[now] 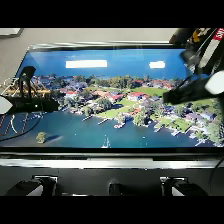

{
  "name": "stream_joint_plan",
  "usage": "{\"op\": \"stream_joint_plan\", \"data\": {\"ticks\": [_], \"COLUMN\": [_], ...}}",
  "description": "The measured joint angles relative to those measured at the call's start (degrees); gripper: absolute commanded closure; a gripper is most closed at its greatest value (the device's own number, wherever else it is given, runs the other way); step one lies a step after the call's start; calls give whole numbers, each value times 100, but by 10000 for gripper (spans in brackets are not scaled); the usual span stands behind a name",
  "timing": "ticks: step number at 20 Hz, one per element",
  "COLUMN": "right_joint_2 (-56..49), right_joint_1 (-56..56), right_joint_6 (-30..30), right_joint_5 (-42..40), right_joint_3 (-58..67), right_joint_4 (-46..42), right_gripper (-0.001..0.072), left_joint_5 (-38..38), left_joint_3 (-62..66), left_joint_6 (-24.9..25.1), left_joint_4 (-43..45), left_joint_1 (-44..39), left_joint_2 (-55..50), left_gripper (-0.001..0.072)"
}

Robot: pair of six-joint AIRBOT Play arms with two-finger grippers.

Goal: Fold the clothes and pants, and hang the long-sleeved shirts on hangers.

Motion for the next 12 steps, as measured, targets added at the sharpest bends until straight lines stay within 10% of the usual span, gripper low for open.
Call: {"op": "stream_joint_plan", "data": {"ticks": [12], "right_joint_2": [24], "right_joint_1": [299], "right_joint_6": [-66], "right_joint_5": [-232], "right_joint_3": [-730], "right_joint_4": [-66], "right_gripper": [684], "left_joint_5": [-114], "left_joint_3": [-184], "left_joint_6": [103], "left_joint_4": [457], "left_joint_1": [59], "left_joint_2": [-9], "left_gripper": [680]}}
